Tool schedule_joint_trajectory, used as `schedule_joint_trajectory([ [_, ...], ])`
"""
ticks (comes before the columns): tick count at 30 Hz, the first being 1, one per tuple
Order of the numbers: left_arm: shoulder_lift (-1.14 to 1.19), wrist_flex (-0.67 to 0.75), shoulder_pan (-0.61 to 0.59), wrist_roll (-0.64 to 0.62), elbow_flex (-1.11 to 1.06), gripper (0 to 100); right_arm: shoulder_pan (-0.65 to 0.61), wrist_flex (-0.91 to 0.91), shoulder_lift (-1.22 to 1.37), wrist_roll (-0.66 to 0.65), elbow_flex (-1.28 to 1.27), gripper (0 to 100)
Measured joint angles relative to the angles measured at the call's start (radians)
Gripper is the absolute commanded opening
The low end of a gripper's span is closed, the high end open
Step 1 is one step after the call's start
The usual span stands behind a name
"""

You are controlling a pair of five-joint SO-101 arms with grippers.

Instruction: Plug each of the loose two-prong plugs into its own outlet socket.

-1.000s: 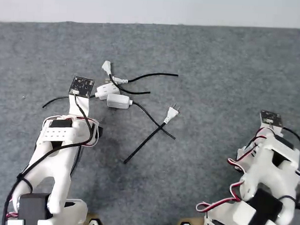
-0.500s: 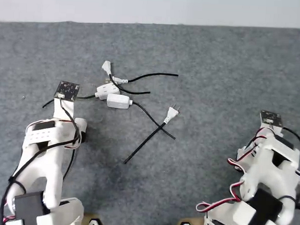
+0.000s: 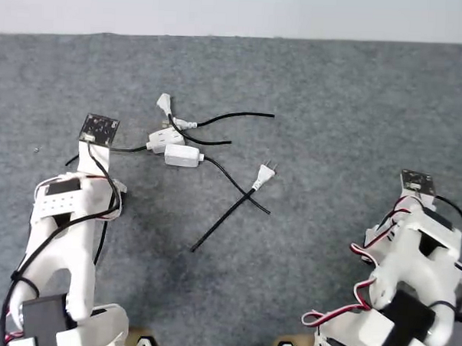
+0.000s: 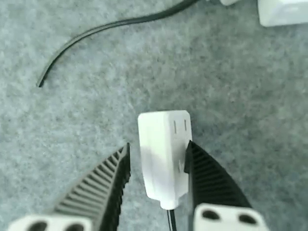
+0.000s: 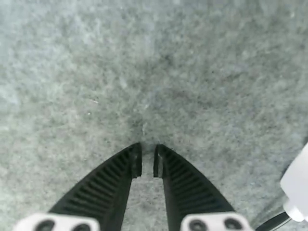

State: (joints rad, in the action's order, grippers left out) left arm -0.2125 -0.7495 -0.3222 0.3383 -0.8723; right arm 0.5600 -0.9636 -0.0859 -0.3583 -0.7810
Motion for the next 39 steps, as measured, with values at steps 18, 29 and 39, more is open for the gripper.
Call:
schedule_joint_trajectory([
  [18, 0.063, 0.005, -0.089, 0.04, 0.023, 17, 0.0, 0.008, -0.002, 0.0, -0.003, 7.9],
  [29, -0.023, 0.031, -0.129, 0.064, 0.023, 18, 0.0, 0.008, -0.002, 0.0, -0.003, 7.9],
  [39, -0.043, 0.012, -0.061, 0.118, -0.015, 23, 0.0, 0.008, -0.002, 0.0, -0.003, 7.9],
])
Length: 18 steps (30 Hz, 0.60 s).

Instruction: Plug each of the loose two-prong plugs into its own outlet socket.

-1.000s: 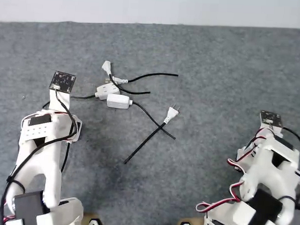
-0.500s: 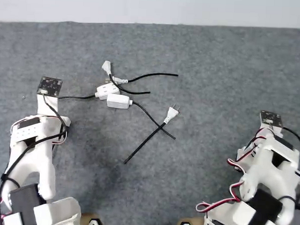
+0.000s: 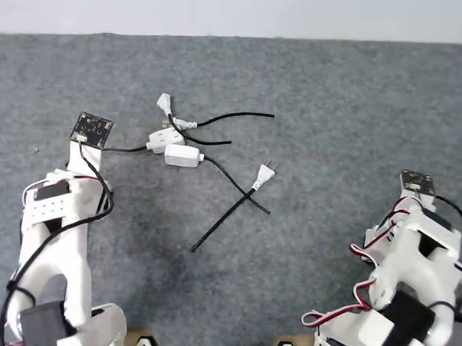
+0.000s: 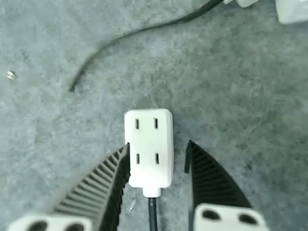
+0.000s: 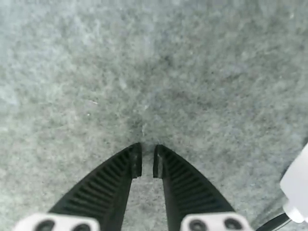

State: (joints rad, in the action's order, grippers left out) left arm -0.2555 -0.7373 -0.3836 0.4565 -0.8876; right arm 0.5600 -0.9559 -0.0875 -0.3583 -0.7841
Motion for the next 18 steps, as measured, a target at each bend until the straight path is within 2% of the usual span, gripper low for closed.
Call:
schedule_joint_trajectory([
  [6, 0.081, -0.072, -0.002, 0.002, 0.066, 24, 0.0, 0.0, 0.0, 0.0, 0.0, 7.9],
  [18, 0.361, -0.087, -0.037, 0.002, 0.292, 24, 0.0, 0.0, 0.0, 0.0, 0.0, 7.9],
])
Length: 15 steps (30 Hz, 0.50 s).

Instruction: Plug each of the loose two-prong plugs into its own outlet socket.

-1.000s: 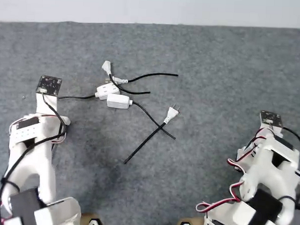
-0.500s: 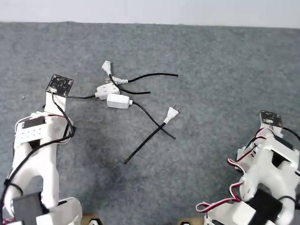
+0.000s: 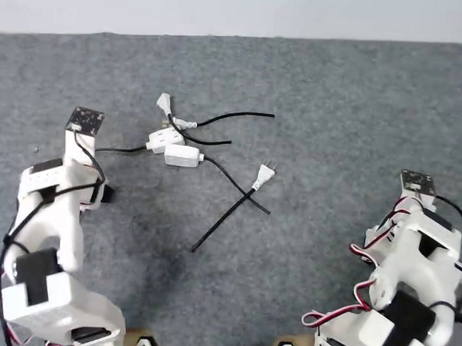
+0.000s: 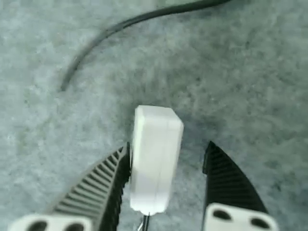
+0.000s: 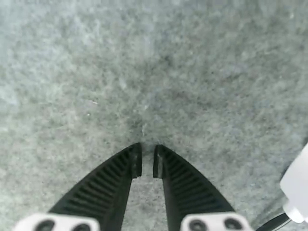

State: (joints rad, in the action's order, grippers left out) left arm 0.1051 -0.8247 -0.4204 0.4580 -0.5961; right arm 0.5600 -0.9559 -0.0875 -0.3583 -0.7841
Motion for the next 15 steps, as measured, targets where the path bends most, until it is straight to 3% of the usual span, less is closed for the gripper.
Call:
schedule_joint_trajectory([
  [15, -0.06, -0.06, -0.011, 0.0, 0.008, 24, 0.0, 0.0, 0.0, 0.0, 0.0, 7.9],
])
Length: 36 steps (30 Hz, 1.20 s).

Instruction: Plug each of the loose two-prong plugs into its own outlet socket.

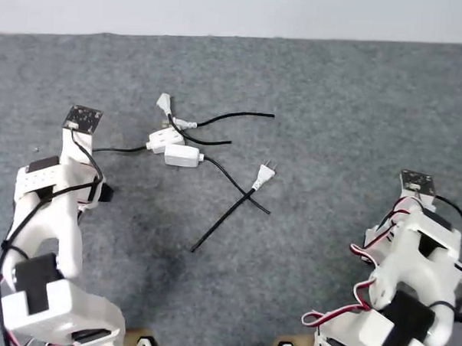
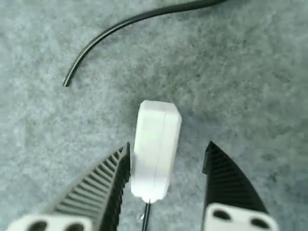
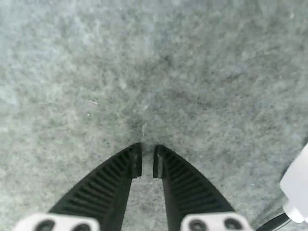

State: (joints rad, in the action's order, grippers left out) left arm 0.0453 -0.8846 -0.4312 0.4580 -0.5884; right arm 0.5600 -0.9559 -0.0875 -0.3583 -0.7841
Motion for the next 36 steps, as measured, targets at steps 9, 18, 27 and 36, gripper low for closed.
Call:
schedule_joint_trajectory([
  [9, -0.181, -0.081, -0.005, -0.031, 0.0, 17, 0.0, 0.0, 0.0, 0.0, 0.0, 7.9],
  [18, -0.18, -0.075, -0.02, -0.147, 0.0, 1, 0.0, 0.0, 0.0, 0.0, 0.0, 7.9],
  [27, 0.064, -0.063, -0.018, -0.242, 0.069, 1, 0.0, 0.002, 0.0, 0.0, 0.0, 7.9],
  [36, 0.023, -0.115, 0.054, -0.247, 0.069, 1, 0.0, 0.009, 0.0, 0.0, -0.002, 7.9],
])
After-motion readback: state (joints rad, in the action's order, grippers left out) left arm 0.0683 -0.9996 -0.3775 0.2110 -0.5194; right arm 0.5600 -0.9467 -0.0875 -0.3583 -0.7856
